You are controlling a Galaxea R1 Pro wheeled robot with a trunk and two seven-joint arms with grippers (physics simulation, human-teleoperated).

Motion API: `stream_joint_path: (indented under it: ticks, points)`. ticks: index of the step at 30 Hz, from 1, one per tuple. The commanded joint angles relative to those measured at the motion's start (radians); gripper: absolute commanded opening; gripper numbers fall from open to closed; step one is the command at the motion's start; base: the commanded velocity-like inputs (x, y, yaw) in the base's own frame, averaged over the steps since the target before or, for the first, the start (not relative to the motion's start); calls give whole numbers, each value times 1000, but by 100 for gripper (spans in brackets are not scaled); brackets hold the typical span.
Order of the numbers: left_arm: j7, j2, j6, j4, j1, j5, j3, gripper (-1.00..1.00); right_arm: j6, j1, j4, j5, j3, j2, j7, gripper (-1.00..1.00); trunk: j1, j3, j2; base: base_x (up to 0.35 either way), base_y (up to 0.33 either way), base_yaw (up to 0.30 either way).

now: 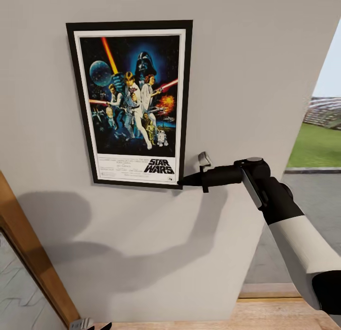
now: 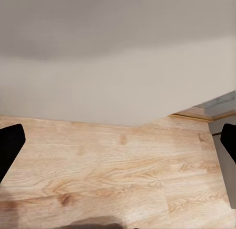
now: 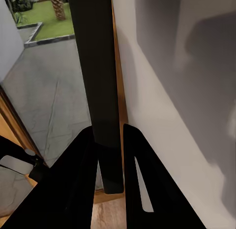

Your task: Pick up the poster from the kitchen countertop and hang it on one of the wall nails in the kitchen.

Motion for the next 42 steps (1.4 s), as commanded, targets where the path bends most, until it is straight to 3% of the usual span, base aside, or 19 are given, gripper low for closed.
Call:
stream_joint_path:
  ticks: [1,42]
  points:
    - [-2,0,-6,1,-1,6,-8,100,11,-1,0,-9,2,-1,0,-100,1,-2,-2,0,111,0]
    - [-2,0,-12,-2,18,7,-10,100,4,5,9,-9,2,1,-6,-100,1,-2,-2,0,12,0]
